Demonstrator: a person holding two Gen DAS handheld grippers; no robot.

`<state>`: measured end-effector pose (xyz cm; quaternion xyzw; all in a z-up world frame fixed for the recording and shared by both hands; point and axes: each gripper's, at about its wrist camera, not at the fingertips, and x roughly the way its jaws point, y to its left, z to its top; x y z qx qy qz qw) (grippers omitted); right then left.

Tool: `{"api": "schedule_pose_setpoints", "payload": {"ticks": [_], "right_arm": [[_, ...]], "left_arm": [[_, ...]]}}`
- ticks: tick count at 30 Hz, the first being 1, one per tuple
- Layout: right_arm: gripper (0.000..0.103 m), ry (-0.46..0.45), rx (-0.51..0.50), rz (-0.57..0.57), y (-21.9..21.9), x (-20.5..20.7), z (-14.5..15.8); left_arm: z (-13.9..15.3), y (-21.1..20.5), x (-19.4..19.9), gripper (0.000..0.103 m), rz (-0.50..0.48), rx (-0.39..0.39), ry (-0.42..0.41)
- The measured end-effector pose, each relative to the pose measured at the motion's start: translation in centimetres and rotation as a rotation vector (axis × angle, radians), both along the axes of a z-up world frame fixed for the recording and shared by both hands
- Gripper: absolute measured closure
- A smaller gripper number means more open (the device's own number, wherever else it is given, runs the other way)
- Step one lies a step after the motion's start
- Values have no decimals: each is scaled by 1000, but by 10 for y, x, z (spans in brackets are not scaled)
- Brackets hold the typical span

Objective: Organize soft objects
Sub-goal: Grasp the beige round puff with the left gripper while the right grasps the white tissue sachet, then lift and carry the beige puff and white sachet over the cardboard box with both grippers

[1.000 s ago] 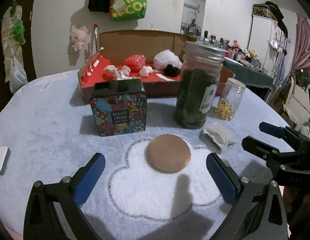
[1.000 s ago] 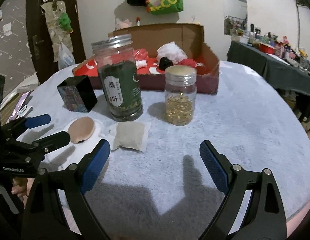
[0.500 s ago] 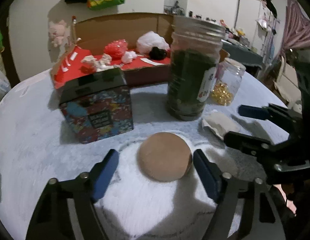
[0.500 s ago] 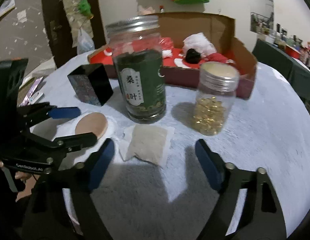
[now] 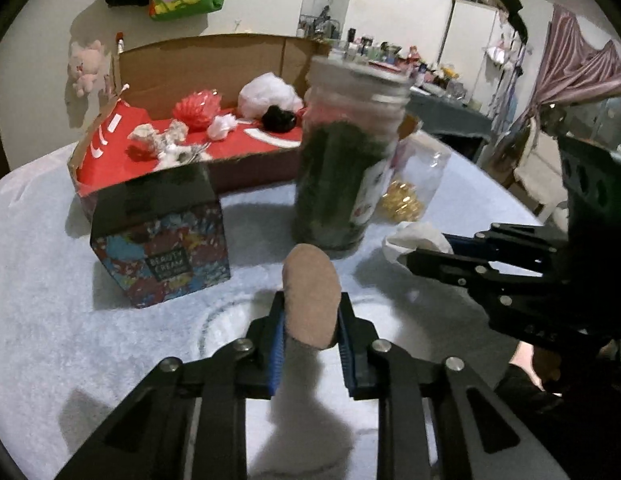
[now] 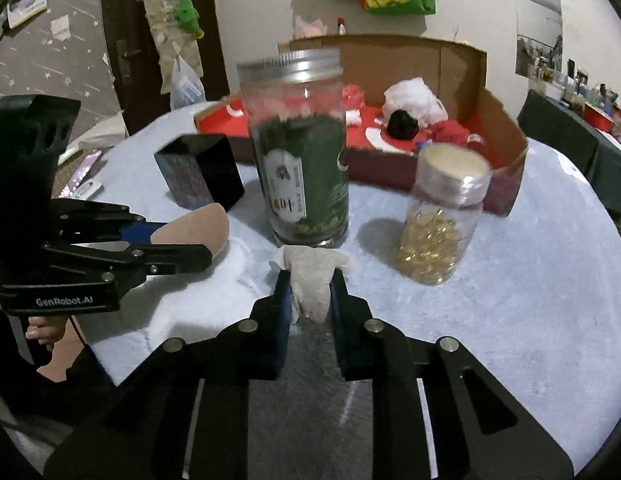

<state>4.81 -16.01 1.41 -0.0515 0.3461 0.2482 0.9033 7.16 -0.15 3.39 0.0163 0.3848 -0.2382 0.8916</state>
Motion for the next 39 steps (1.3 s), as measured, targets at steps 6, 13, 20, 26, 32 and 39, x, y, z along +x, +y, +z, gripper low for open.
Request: {"api": "schedule_pose_setpoints", "payload": {"ticks": [6,13,20,26,32,39], "right_arm": [[86,-14,-1,-17,-8,-2,9],[86,-7,3,-52,-20,0,9],[86,-9,-1,-67,-26,1,10],[86,4,-14,-87,-32,2,6],[86,27,-22,-128,-50,7,2],[86,29,-43,-182,-75,17,3]], "left_arm": [[11,1,-2,80,8,3,-28],[14,6,1,80,30,5,-30],[17,12,-2,80,46,19,-40],[14,26,-2,80,75,38,-31],[8,49,-4,80,130,56,-4],[-2,84,-3,80,208,73,20]]}}
